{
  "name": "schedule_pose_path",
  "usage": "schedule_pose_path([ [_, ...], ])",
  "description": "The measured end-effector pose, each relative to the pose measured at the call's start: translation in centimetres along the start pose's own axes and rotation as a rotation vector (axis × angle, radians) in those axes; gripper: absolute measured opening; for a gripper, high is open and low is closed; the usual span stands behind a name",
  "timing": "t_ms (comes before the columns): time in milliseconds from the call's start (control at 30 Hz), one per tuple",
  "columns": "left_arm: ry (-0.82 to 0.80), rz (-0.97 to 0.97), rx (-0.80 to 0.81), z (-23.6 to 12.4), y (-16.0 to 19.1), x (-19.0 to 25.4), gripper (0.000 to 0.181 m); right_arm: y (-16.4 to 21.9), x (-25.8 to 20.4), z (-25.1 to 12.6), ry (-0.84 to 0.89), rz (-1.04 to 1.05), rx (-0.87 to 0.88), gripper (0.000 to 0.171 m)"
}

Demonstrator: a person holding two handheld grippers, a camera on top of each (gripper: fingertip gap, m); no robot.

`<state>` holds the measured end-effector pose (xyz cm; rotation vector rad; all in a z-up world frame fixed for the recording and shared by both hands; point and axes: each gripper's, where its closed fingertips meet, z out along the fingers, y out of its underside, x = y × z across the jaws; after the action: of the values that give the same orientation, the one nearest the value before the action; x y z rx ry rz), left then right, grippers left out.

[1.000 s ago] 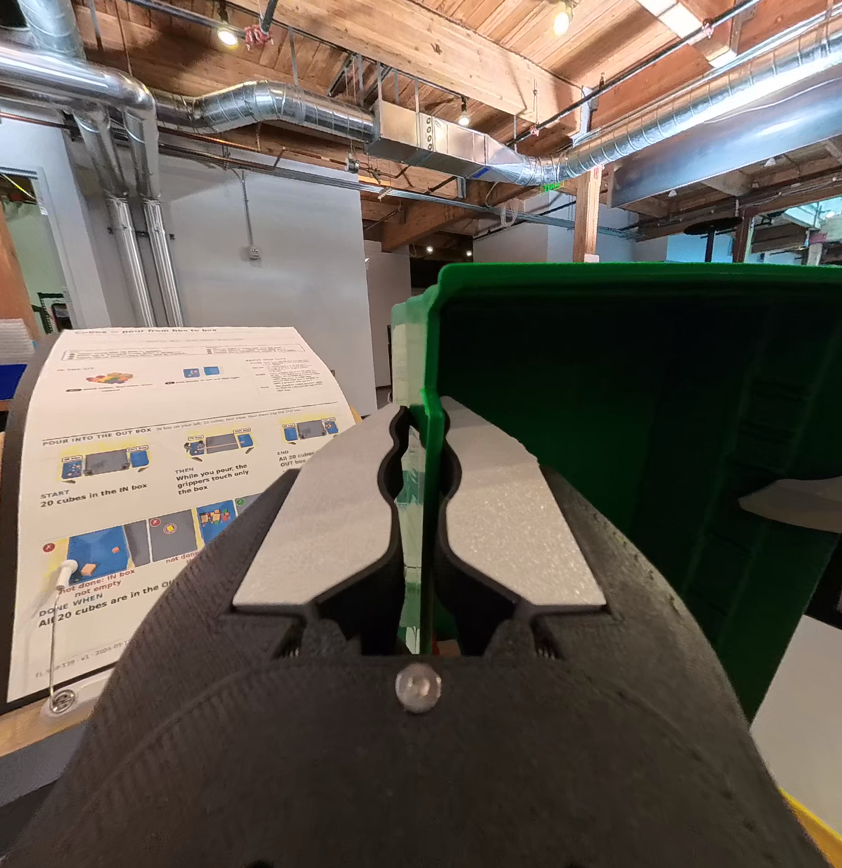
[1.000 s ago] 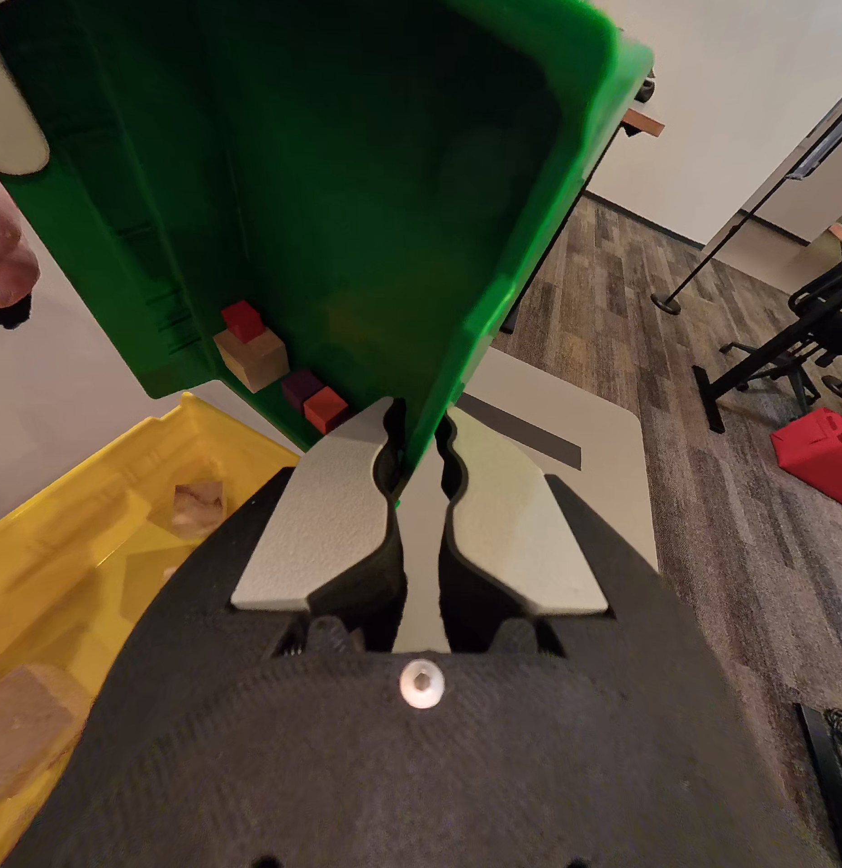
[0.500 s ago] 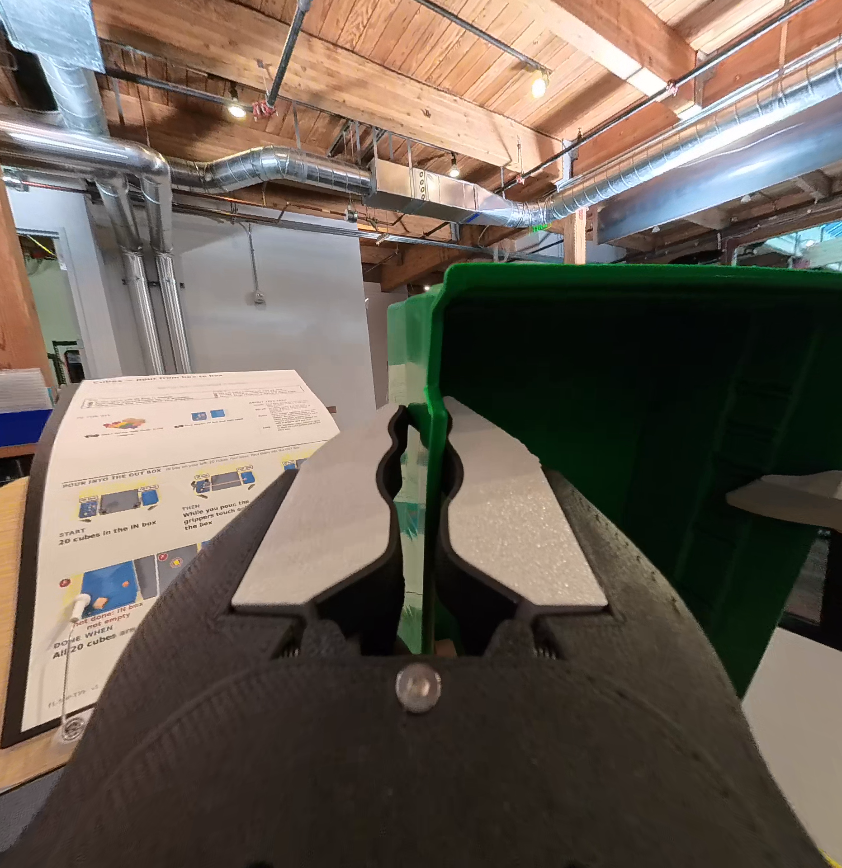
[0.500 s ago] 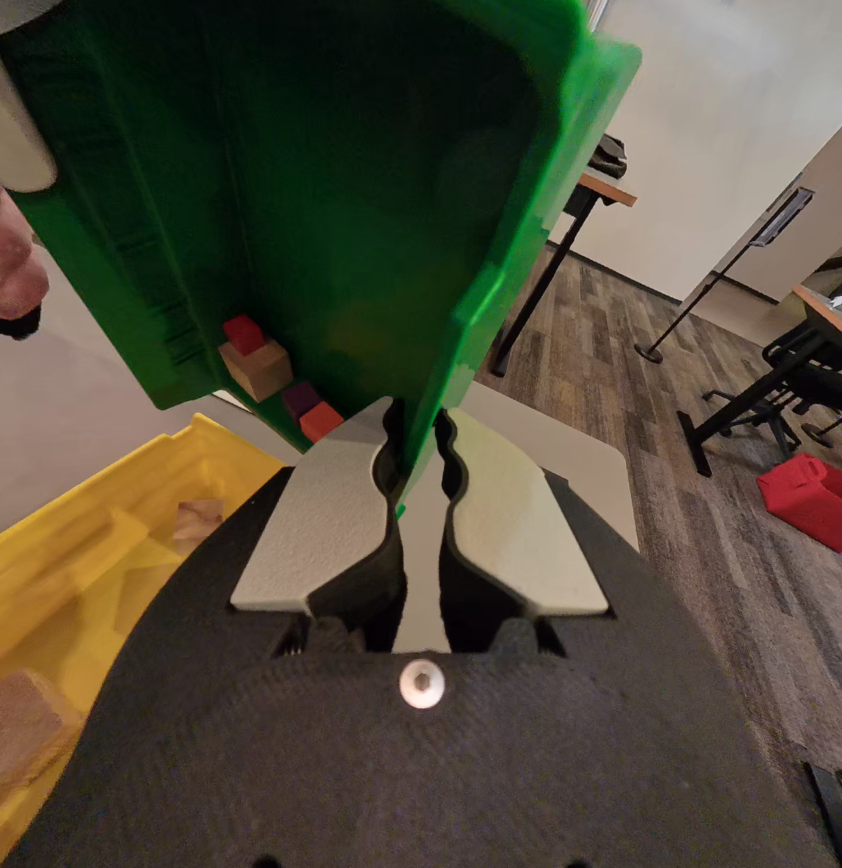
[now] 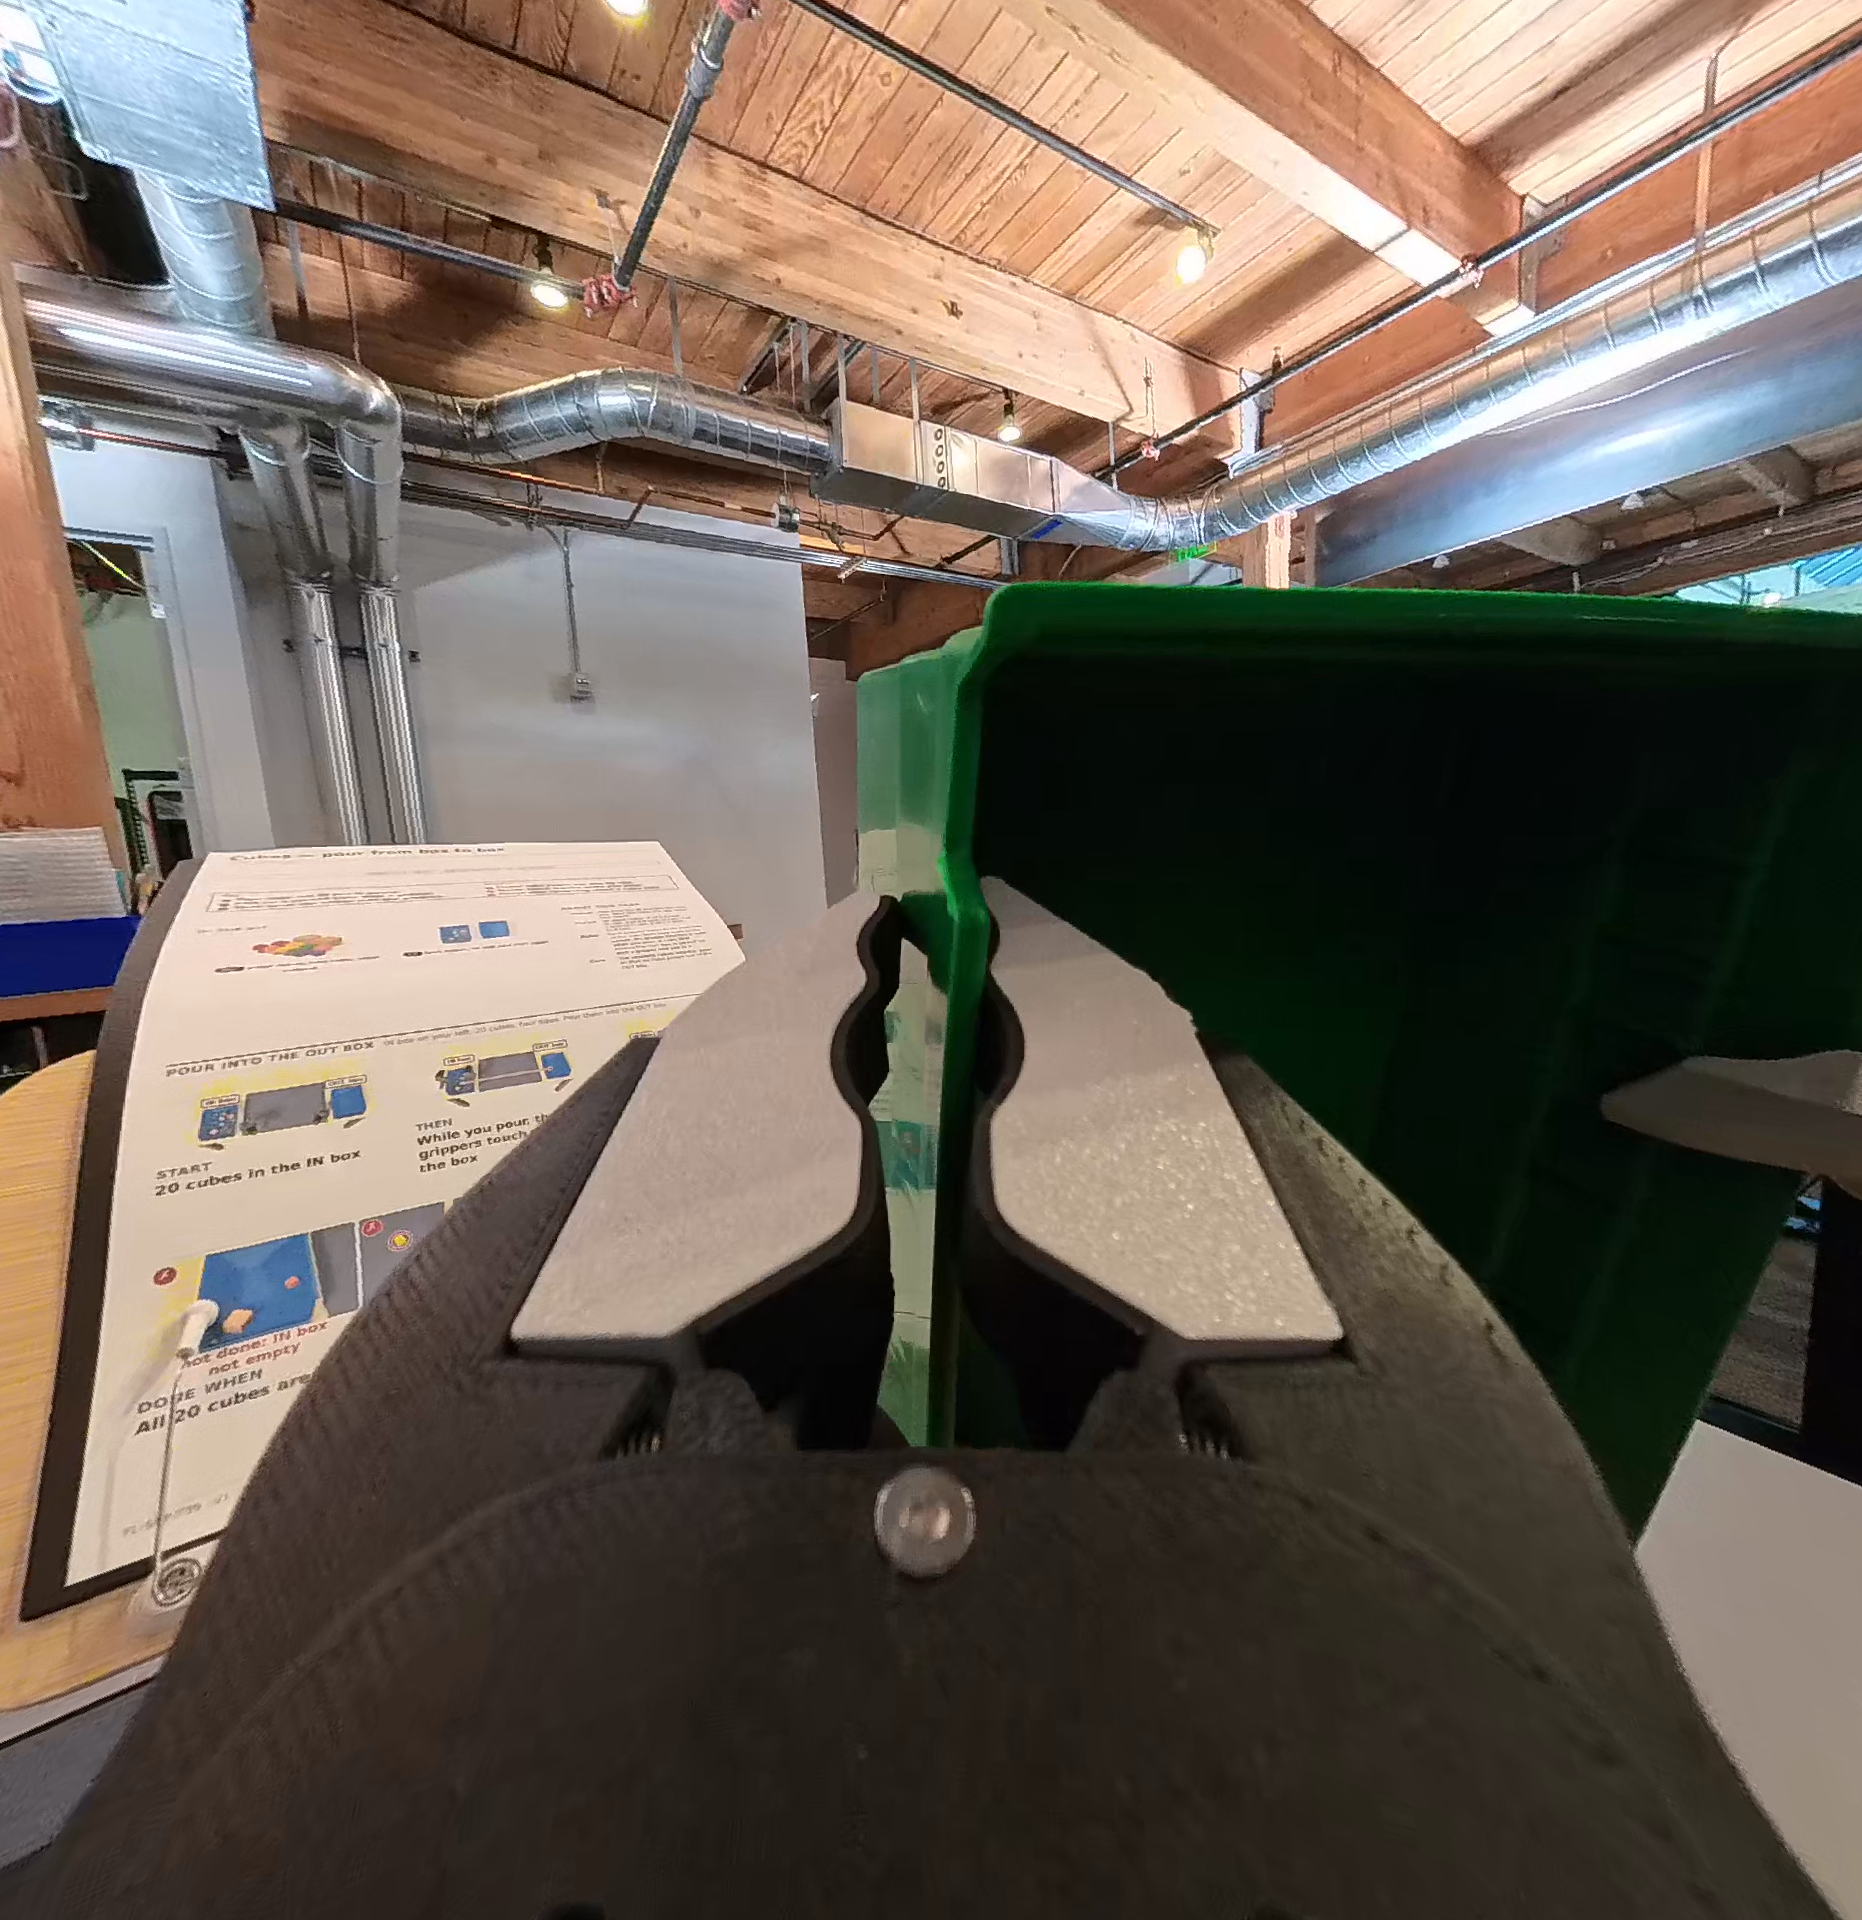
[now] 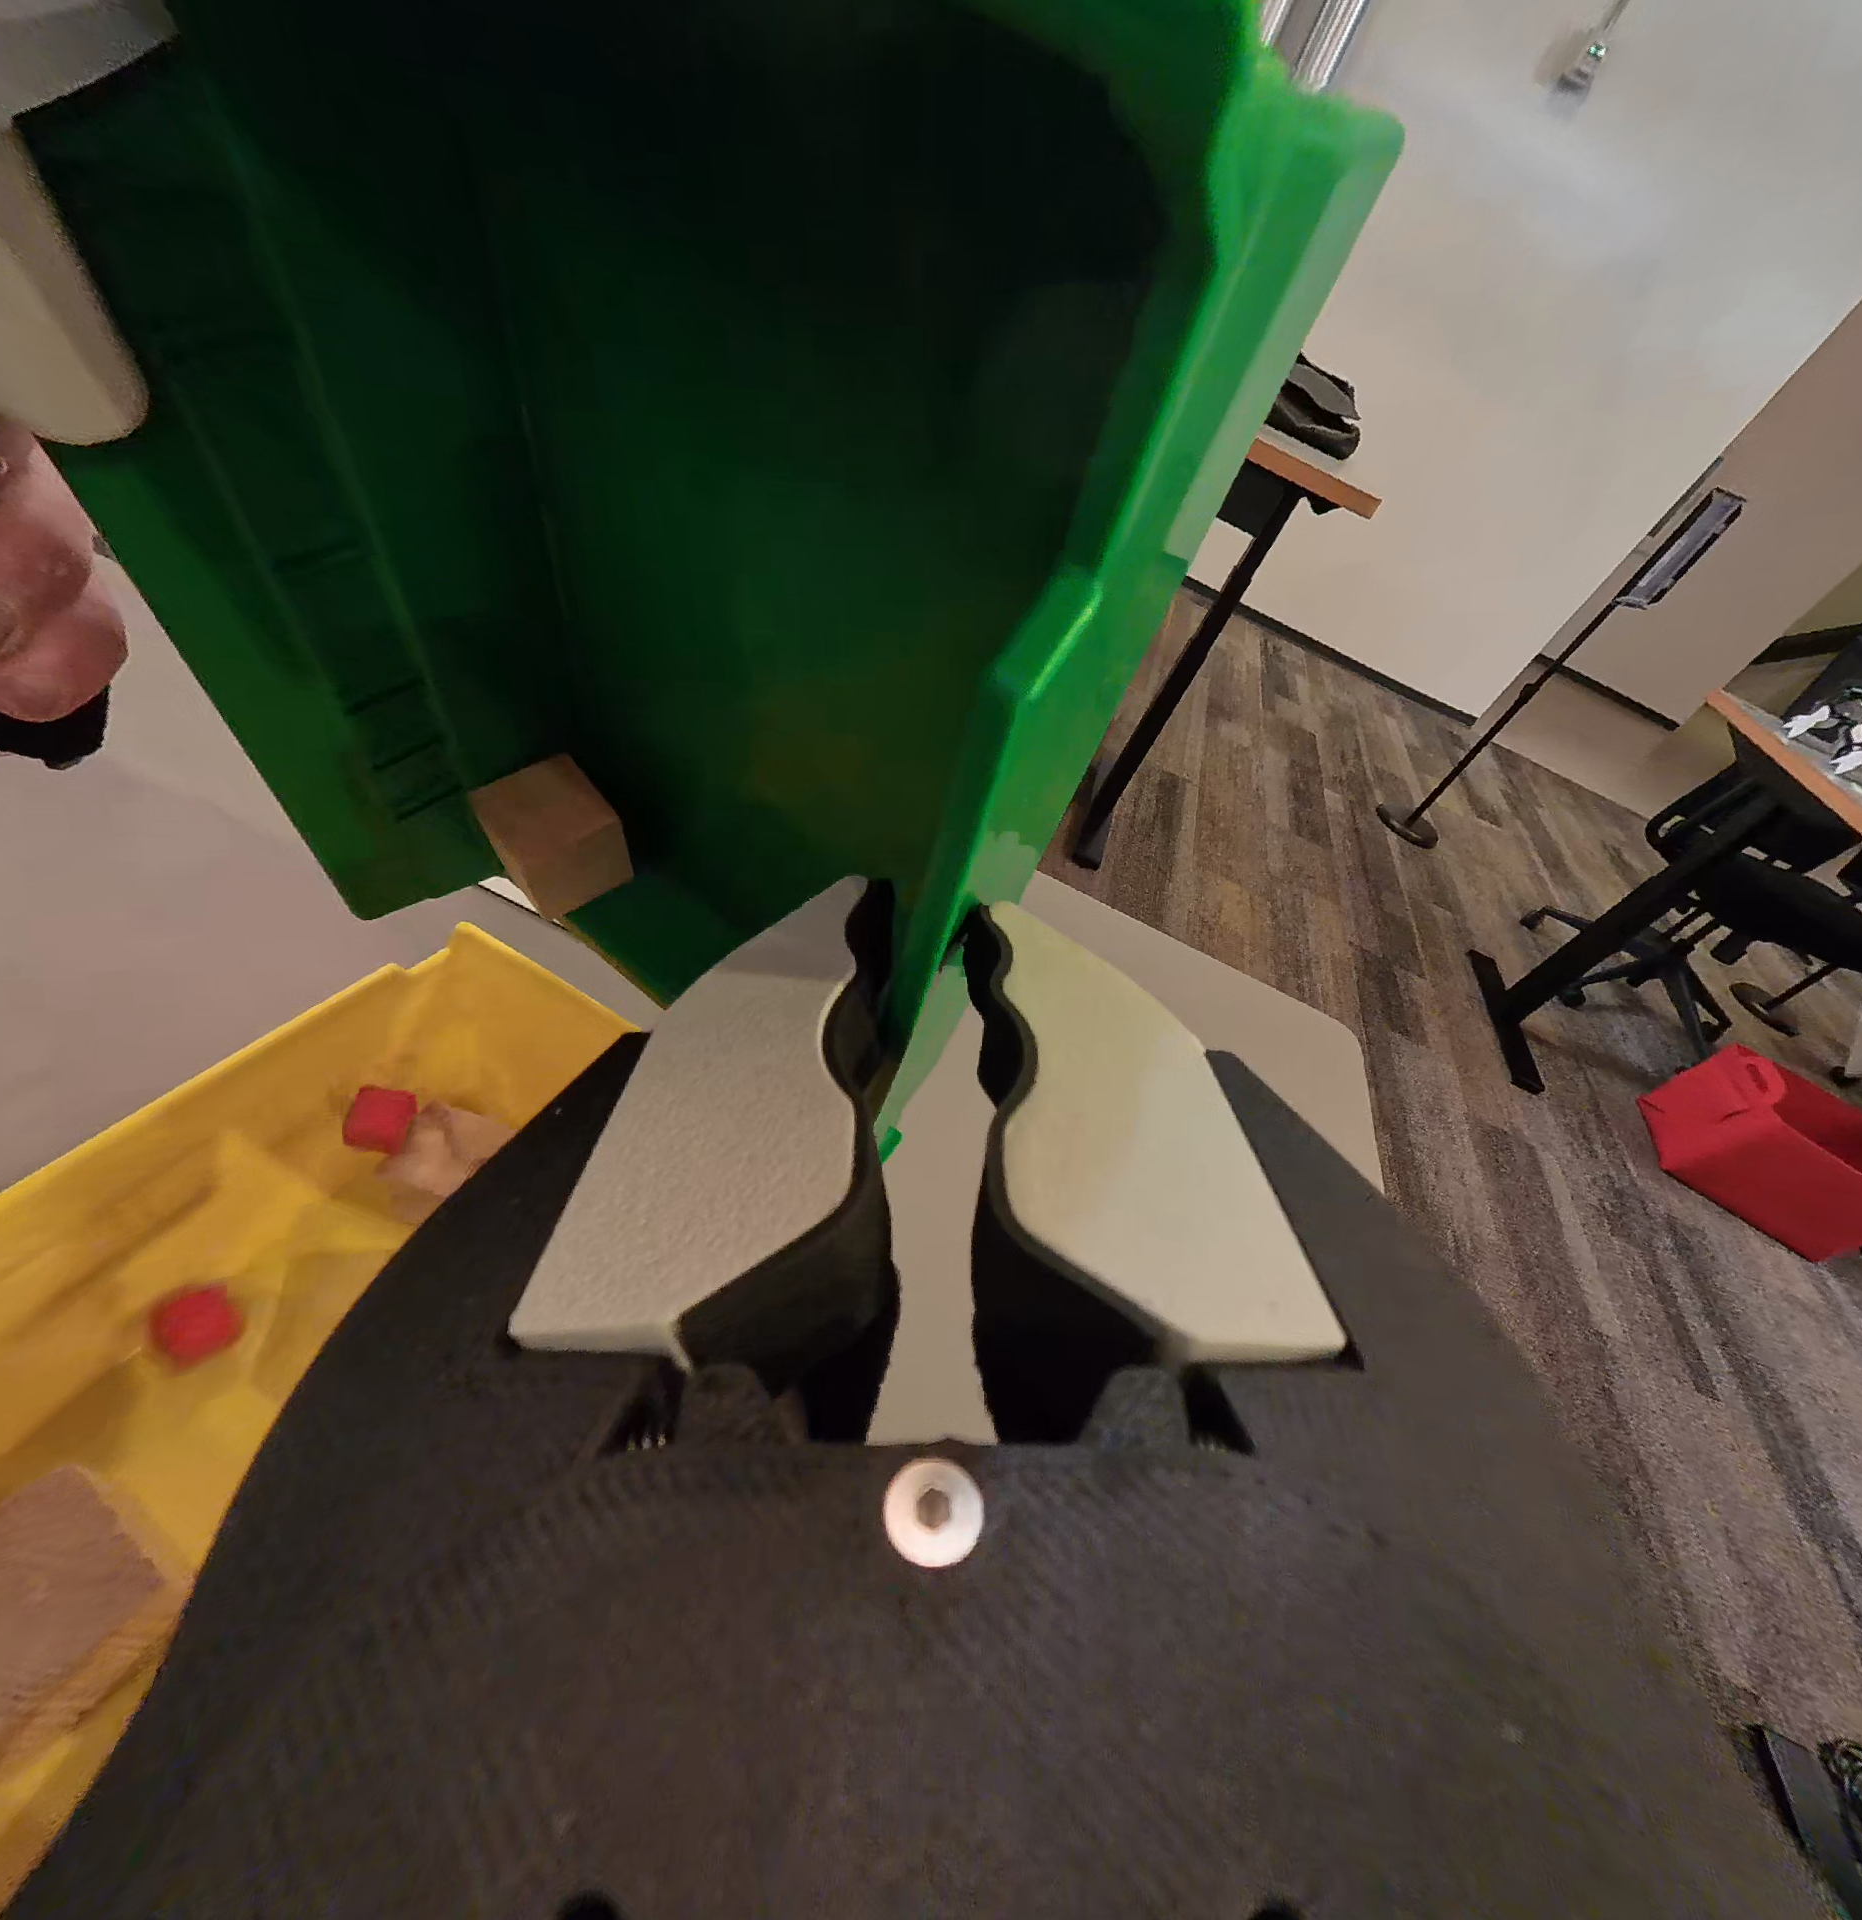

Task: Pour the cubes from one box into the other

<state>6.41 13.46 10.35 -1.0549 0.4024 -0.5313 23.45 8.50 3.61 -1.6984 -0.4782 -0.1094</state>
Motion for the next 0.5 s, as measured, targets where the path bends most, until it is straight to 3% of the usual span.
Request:
schedule_pose_path([
  [500,-0.093,-0.07,-0.065,0.1,-2.4,-3.6,0.008,-3.0,-3.1,0.3,-0.144,-0.005,-0.017,0.017],
])
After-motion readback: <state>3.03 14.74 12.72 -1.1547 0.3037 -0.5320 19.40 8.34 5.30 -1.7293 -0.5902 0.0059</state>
